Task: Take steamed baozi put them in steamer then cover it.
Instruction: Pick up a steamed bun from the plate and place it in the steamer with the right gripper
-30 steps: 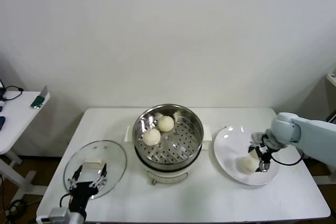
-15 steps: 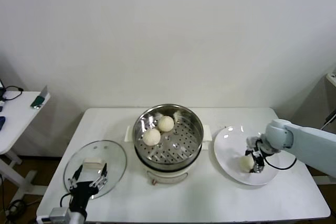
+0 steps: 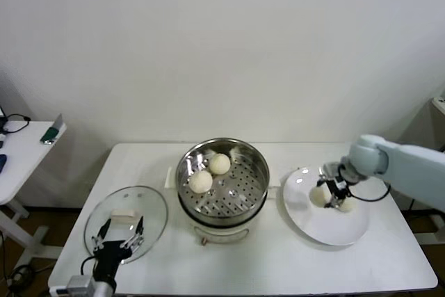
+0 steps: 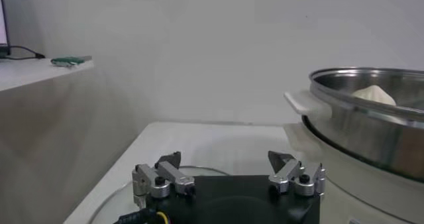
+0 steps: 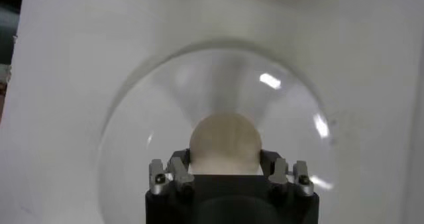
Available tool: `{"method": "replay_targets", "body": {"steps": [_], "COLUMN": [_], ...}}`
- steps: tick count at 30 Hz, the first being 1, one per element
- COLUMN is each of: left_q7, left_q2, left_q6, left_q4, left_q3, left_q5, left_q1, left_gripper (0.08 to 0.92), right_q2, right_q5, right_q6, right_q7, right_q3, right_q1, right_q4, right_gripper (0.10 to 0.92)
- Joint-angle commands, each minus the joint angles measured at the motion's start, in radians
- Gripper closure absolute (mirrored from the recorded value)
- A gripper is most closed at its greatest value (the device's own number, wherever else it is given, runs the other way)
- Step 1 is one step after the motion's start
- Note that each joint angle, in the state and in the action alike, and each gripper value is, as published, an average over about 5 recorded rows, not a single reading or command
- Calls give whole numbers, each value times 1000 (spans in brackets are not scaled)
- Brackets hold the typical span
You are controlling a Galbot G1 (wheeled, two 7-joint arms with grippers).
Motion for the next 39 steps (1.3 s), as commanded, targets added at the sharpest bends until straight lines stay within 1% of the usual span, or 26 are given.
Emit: {"method": "replay_targets", "body": {"steps": [1,5,8,12,16,19,25,39], "left_q7": [0,1,2,2,2,2,1,-1], "left_q2": [0,0,0,-2,-3,-6,-13,-15], "left_q6": [-1,-3,-4,-2,-1,-1,-1,-7], "left_q4": [0,0,-4,-15,-21,-21,-26,-28], "left_q3": [1,2,1,-2,-4,-5,-9,-17], "left_q5": [5,7,6,6,5,6,4,0], "left_q1": [2,4,6,12,15,15,19,27], "left_gripper": [177,177,177,177,177,177,177,177], "right_q2": [239,329,382,446,512,552,587,597], "right_q5": [91,80,60,-32,-170,-234,-272,-358], "right_q6": [387,451,458,478,512,508,483,460], "right_q7": [-76,-73,-62,-26,17,27,34,65], "right_q3": [-217,-130,-79,-61,-55,-55,-70,-83], "right_q1": [562,580,543,456,337,273,194,101], "right_q4": [67,162,230,273,256,244,232,181], "right_gripper": [347,347,347,347,347,347,347,347]}}
